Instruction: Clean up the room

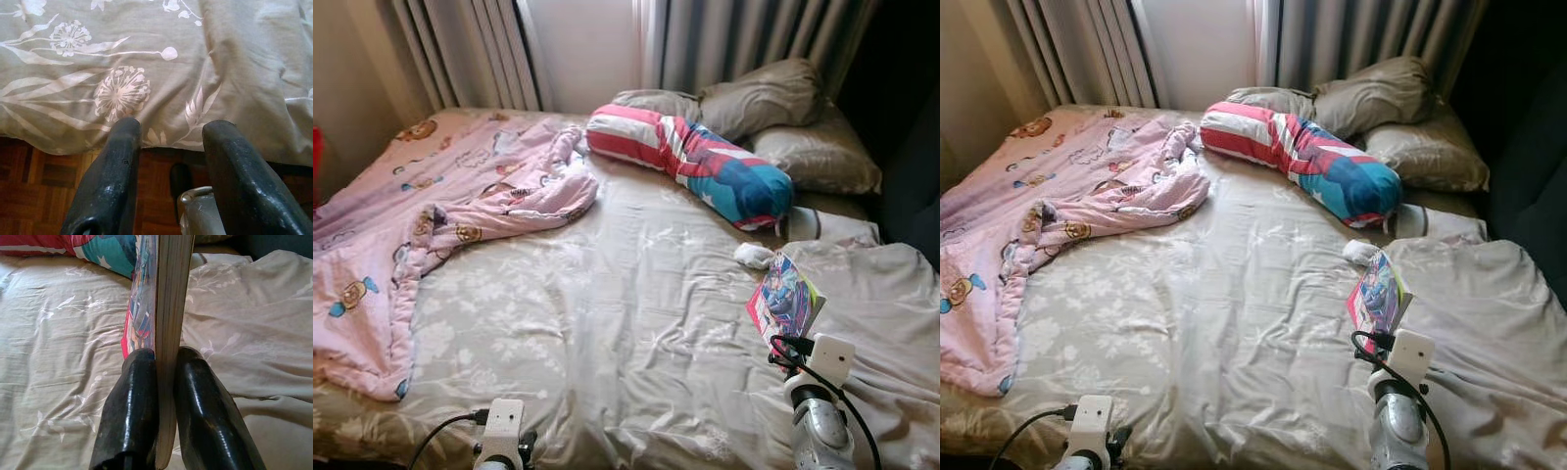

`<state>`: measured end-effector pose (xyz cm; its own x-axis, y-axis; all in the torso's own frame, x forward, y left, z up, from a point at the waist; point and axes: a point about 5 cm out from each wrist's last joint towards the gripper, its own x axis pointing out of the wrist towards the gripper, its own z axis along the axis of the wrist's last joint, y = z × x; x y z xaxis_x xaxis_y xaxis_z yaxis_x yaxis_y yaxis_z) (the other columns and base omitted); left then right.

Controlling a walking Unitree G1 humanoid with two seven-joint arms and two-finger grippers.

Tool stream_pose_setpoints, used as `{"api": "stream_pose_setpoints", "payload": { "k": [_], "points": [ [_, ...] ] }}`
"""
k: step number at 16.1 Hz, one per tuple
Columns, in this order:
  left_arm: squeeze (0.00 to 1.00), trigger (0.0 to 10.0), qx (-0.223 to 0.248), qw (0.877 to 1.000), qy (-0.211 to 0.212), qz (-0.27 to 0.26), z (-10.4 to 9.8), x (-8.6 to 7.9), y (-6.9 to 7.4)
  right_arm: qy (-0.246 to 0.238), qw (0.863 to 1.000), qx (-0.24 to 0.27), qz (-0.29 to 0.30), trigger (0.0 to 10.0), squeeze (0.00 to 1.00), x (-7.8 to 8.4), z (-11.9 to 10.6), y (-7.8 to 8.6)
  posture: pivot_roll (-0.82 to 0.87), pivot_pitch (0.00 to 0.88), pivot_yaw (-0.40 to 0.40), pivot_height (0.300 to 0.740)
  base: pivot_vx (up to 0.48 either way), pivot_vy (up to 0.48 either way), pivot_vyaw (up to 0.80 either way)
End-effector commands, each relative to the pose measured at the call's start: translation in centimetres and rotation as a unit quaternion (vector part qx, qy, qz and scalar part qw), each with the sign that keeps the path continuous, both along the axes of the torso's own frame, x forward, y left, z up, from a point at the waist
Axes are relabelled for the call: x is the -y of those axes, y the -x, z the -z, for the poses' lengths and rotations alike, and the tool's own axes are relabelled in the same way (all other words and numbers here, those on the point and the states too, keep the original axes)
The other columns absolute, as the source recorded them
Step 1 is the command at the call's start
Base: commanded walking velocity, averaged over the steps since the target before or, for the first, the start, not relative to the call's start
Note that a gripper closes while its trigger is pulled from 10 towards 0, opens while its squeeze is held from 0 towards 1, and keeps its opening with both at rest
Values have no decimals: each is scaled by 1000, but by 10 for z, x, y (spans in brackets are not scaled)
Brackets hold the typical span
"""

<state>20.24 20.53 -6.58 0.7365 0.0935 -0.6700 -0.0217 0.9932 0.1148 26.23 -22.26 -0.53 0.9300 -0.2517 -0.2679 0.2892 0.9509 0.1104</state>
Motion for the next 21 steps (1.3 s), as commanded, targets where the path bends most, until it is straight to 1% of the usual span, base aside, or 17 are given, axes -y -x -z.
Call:
{"api": "stream_pose_setpoints", "payload": {
  "k": [1, 3, 6, 9, 11, 12, 13, 14, 15, 16, 17, 18, 19, 20, 21],
  "points": [
    [0, 10000, -13, 1000, -6, 2, 3, -2, 5, 3, 1000, 20, 8, 10000, 0, 4, -7, -5, 66, 31, -21, 740, 0, -322, 0],
    [0, 10000, -13, 1000, -7, 3, 3, -2, 4, 2, 1000, 18, 14, 10000, 0, 6, -6, -3, 66, 33, -20, 740, 0, -322, 0],
    [0, 10000, -14, 1000, -8, 2, 3, -2, 5, -8, 1000, 19, 23, 10000, 0, 8, -6, -2, 68, 38, -19, 740, 0, 0, 0],
    [0, 10000, -14, 1000, -7, -2, 3, -4, 7, -24, 999, 26, 26, 10000, 0, 6, -7, -4, 67, 45, -16, 740, 0, 0, 0],
    [0, 10000, -15, 1000, -8, -4, 3, -6, 8, -52, 997, 38, 37, 10000, 0, 4, -8, -6, 66, 48, -12, 740, 0, 0, 0],
    [0, 10000, -15, 1000, -8, -5, 3, -7, 8, -93, 993, 54, 47, 10000, 0, 3, -10, -9, 66, 48, -10, 740, 0, 0, 0],
    [0, 10000, -15, 1000, -8, -5, 3, -7, 8, -118, 990, 60, 51, 10000, 0, 3, -10, -11, 65, 48, -9, 740, 0, 0, 0],
    [0, 10000, -15, 1000, -8, -3, 3, -7, 7, -218, 970, 90, 66, 10000, 0, 1, -11, -15, 61, 51, -5, 740, 0, 0, 0],
    [0, 10000, -14, 1000, -9, -2, 3, -7, 7, -253, 958, 100, 87, 10000, 0, 4, -10, -14, 61, 52, -5, 740, 0, 0, 0],
    [0, 10000, -13, 1000, -9, -2, 2, -7, 6, -285, 943, 112, 127, 10000, 0, 11, -8, -11, 64, 56, -4, 740, 0, 0, 0],
    [0, 10000, -12, 1000, -9, -1, 2, -7, 6, -297, 937, 117, 143, 10000, 0, 14, -7, -9, 65, 58, -4, 740, 0, 0, 0],
    [0, 10000, -12, 1000, -9, -1, 2, -8, 6, -302, 934, 121, 146, 10000, 0, 16, -6, -7, 66, 61, -1, 740, 0, 0, 0],
    [0, 10000, -12, 1000, -9, -1, 2, -8, 6, -298, 937, 122, 133, 10000, 0, 15, -6, -7, 65, 66, 1, 740, 0, 0, 0],
    [0, 10000, -13, 1000, -10, -1, 3, -9, 8, -311, 934, 131, 122, 10000, 0, 12, -7, -9, 65, 67, 2, 740, 0, 0, 0],
    [0, 10000, -15, 1000, -11, -2, 3, -10, 9, -341, 920, 150, 123, 10000, 0, 11, -8, -10, 66, 68, 2, 740, 0, 0, 0]
  ]
}}
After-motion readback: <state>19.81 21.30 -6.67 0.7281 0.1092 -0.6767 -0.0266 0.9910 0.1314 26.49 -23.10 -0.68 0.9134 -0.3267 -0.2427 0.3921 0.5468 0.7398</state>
